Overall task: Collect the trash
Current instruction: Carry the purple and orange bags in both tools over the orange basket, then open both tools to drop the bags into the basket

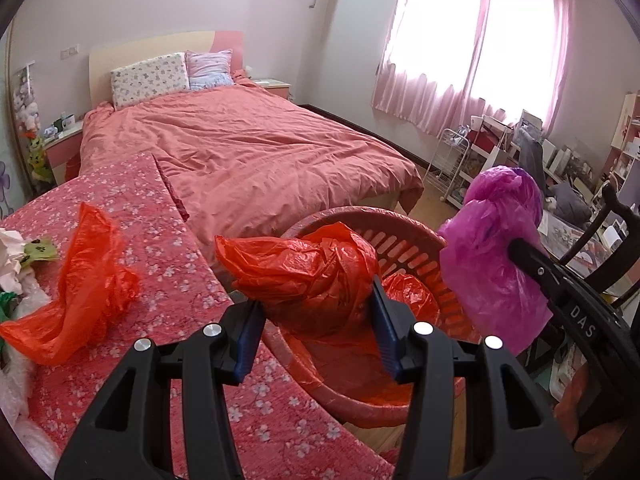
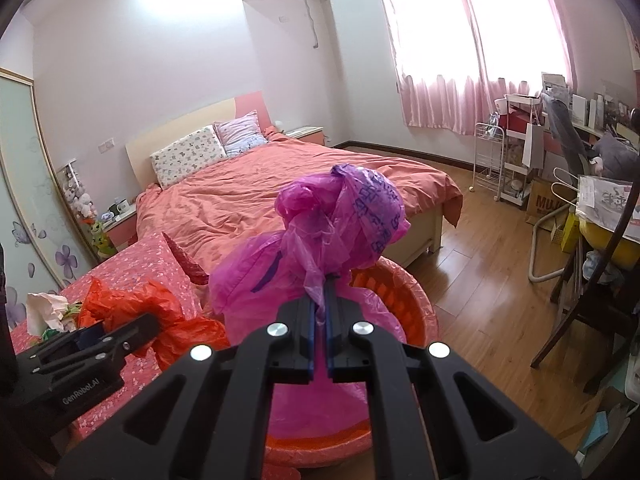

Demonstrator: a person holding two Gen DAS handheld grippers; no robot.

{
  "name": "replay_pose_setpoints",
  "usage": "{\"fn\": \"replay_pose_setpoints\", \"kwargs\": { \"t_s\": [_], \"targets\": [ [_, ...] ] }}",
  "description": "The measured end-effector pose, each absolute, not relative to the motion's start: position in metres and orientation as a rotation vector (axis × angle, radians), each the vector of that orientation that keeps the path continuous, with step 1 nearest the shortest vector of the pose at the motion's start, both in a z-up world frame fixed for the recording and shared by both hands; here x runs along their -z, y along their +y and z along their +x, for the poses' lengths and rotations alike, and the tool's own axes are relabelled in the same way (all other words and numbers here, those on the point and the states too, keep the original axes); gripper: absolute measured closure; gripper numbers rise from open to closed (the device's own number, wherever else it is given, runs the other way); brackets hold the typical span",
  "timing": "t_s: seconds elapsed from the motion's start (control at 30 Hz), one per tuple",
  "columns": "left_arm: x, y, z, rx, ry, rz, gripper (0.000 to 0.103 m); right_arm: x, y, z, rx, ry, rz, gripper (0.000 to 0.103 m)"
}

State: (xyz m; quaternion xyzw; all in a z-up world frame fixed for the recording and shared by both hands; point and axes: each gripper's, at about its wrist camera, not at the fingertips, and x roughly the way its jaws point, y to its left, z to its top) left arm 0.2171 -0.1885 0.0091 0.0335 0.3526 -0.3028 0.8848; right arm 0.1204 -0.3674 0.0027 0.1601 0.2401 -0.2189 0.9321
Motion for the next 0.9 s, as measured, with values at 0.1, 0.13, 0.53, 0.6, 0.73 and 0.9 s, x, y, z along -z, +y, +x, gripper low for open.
{"fn": "replay_pose_setpoints", "kwargs": {
  "t_s": [0.1, 0.13, 0.53, 0.6, 0.73, 0.9],
  "targets": [
    [-0.006, -0.194, 0.218, 0.633, 0.741, 0.074, 0.052, 0.000, -0.370, 0.122, 0.445, 0.494, 0.332, 0.097],
    [-0.005, -0.196, 0.218, 0.628, 0.744, 0.075, 0.050, 0.001, -0.372, 0.123, 0.442, 0.494, 0.335, 0.094],
    [0.008, -0.188, 0.224, 0.581, 0.797, 0.075, 0.035, 0.019, -0.380, 0.136, 0.440, 0.525, 0.353, 0.061],
    [0.007, -0.181, 0.221, 0.563, 0.789, 0.076, 0.034, 0.018, -0.378, 0.133, 0.444, 0.522, 0.341, 0.055],
    [0.004, -0.163, 0.213, 0.526, 0.761, 0.085, 0.032, 0.014, -0.370, 0.128, 0.452, 0.513, 0.302, 0.047],
    [-0.004, -0.133, 0.202, 0.473, 0.738, 0.079, 0.032, 0.006, -0.351, 0.123, 0.430, 0.510, 0.265, 0.045]
  ]
}}
